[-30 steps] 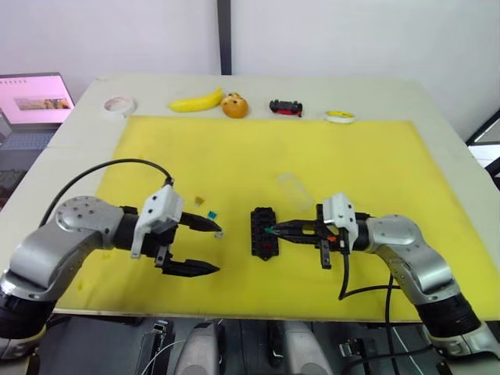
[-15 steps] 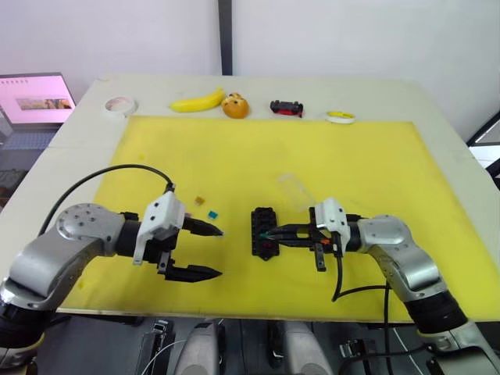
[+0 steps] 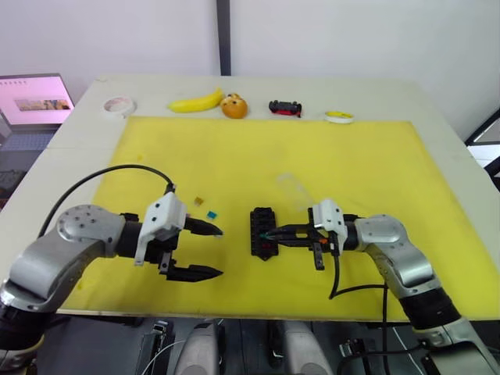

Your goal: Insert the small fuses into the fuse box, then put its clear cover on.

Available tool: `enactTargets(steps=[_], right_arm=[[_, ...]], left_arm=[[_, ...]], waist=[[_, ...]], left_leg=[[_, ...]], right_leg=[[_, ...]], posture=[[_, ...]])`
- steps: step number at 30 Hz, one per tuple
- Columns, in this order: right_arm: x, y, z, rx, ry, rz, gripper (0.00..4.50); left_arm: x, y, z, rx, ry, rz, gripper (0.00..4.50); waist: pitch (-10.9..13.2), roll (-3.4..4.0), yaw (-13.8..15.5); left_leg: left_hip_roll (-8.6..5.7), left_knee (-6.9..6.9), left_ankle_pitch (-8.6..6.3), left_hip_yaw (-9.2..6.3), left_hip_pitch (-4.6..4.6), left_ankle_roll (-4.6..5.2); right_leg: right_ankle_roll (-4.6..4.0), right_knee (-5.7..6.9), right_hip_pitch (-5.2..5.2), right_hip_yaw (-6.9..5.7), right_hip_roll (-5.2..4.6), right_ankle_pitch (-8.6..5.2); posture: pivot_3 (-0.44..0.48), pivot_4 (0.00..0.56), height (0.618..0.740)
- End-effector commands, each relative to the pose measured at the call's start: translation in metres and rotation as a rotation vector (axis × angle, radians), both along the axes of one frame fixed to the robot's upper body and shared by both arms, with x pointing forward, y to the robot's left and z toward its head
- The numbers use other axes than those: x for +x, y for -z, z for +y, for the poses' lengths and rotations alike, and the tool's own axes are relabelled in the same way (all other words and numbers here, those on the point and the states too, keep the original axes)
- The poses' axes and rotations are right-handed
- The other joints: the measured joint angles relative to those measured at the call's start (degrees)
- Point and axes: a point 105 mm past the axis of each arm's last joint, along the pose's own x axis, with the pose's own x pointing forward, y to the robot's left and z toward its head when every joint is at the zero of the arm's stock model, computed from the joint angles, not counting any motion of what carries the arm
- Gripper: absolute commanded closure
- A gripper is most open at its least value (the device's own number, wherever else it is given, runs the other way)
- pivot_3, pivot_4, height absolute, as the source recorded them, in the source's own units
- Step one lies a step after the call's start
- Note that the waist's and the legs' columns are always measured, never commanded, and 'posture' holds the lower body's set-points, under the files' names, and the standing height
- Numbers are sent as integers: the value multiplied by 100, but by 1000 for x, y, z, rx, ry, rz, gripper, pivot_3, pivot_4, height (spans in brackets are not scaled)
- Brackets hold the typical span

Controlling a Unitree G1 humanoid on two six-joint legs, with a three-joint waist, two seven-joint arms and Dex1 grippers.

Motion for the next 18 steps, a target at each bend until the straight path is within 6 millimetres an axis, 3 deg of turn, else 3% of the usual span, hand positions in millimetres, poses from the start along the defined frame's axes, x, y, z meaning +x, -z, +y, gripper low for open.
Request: enactTargets(steps=[1, 18], right_arm=[[1, -8, 2, 13, -14, -38, 4313], [6, 5, 3, -35, -32, -4, 4313]], left_arm=[[-3, -6, -2, -8, 19, -42, 545], [2, -9, -3, -7, 5, -61, 545]], waist=[[0, 0, -1], [0, 0, -7]], left_leg=[[0, 0, 0, 0, 1, 0], [0, -5, -1, -1, 70, 2]], right_leg=[[0, 2, 1, 0, 0, 0], [-1, 2, 64, 0, 1, -1]], posture=[[0, 150, 737], [0, 150, 737]])
